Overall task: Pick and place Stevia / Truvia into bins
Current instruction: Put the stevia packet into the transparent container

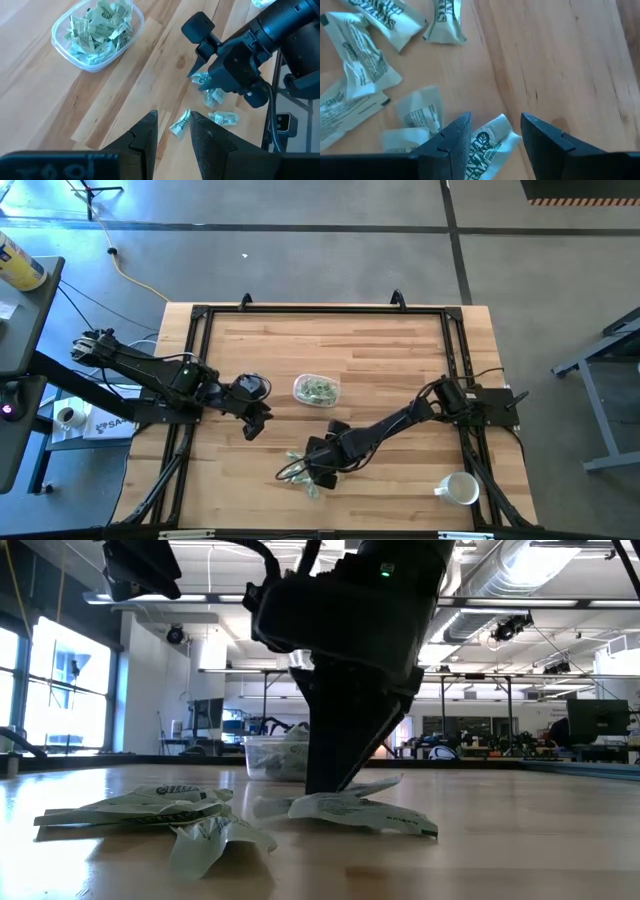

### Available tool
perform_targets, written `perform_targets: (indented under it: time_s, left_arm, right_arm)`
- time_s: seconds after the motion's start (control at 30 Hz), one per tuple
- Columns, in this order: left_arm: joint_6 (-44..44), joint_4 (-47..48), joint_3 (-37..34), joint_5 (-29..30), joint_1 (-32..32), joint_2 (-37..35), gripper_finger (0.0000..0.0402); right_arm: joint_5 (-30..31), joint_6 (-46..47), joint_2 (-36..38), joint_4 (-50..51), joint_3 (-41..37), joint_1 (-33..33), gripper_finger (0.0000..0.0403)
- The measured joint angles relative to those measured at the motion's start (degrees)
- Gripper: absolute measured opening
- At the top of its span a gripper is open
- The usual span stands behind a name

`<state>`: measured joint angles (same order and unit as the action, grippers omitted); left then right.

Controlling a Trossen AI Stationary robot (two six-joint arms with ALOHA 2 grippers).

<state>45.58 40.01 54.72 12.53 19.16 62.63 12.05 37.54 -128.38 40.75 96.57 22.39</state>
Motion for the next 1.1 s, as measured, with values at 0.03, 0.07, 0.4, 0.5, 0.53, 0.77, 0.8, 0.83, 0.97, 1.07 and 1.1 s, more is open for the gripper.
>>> perform_targets:
  time_s: [0.03, 0.07, 0.4, 0.5, 0.53, 0.77, 0.8, 0.83, 0.97, 1.07, 1.1]
  left_arm:
    - [-0.4, 0.0, 0.0, 0.0, 0.0, 0.0, 0.0147]
    - [-0.6, 0.0, 0.0, 0.0, 0.0, 0.0, 0.0147]
    - [-2.5, 0.0, 0.0, 2.2, 0.0, 0.0, 0.0147]
    - [-3.7, 0.0, 0.0, 3.1, -0.1, 0.0, 0.0147]
    - [-4.6, 0.0, 0.0, 3.1, -0.1, 0.0, 0.0147]
    - [-6.5, 0.0, 0.0, 3.2, -0.1, 0.0, 0.0147]
    - [-6.5, 0.0, 0.0, 3.4, -0.1, 0.0, 0.0147]
    - [-6.5, -0.1, 0.0, 3.8, -0.1, 0.1, 0.0147]
    - [-6.3, -0.1, -0.1, 6.7, -0.1, 0.3, 0.0147]
    - [-4.9, -0.4, -0.1, 8.0, -0.1, 0.3, 0.0147]
    - [-4.5, -0.4, -0.1, 8.4, -0.1, 0.3, 0.0147]
  right_arm:
    - [0.0, 0.0, 0.0, 0.2, 0.0, -0.1, 0.0158]
    - [0.1, 0.4, 0.0, 0.5, 0.0, -0.2, 0.0152]
    - [1.1, 9.8, 0.7, 5.5, 0.2, -0.9, 0.0088]
    - [1.6, 10.4, 1.8, 5.7, 0.4, -1.0, 0.0096]
    - [2.4, 9.8, 2.3, 5.9, 0.4, -1.0, 0.0101]
    - [1.7, -19.2, 5.8, 10.4, 0.5, -2.6, 0.0151]
    - [-0.2, -24.9, 5.8, 10.7, 0.1, -2.9, 0.0158]
    - [-2.5, -30.2, 5.8, 10.7, -0.4, -3.2, 0.0166]
    - [-11.4, -42.6, 5.7, 8.1, -2.0, -3.7, 0.0190]
    - [-15.1, -46.6, 5.7, 4.8, -2.3, -3.7, 0.0203]
    - [-15.3, -47.4, 5.7, 3.8, -2.3, -3.8, 0.0205]
